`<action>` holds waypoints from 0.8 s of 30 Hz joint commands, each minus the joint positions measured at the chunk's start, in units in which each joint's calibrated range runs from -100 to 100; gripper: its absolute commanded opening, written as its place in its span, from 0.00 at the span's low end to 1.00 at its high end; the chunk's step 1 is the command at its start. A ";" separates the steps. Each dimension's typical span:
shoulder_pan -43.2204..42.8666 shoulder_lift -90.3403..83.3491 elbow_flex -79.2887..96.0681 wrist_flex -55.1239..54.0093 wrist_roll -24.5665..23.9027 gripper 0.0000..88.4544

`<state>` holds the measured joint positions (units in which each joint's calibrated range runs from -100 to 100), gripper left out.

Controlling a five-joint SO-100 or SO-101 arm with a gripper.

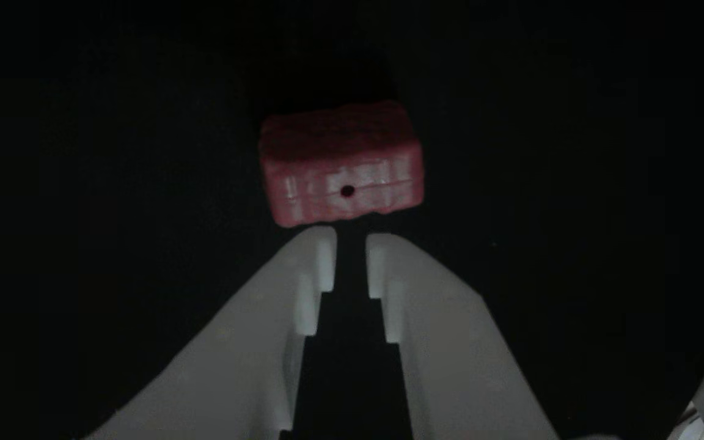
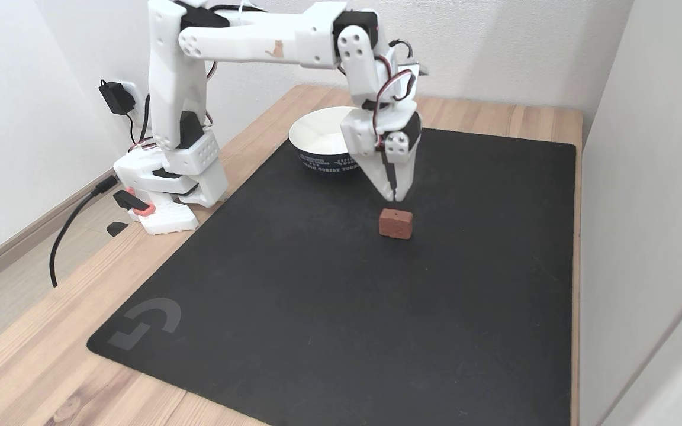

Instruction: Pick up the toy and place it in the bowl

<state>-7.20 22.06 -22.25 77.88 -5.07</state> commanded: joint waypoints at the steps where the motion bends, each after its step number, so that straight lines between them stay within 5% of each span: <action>1: 0.21 -0.43 -2.49 0.02 -0.36 0.03; 9: 0.80 -0.35 -2.49 0.02 -10.95 0.03; 24: 0.63 -0.35 -1.77 0.27 -40.49 0.03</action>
<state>-6.87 22.06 -22.25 77.88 -39.87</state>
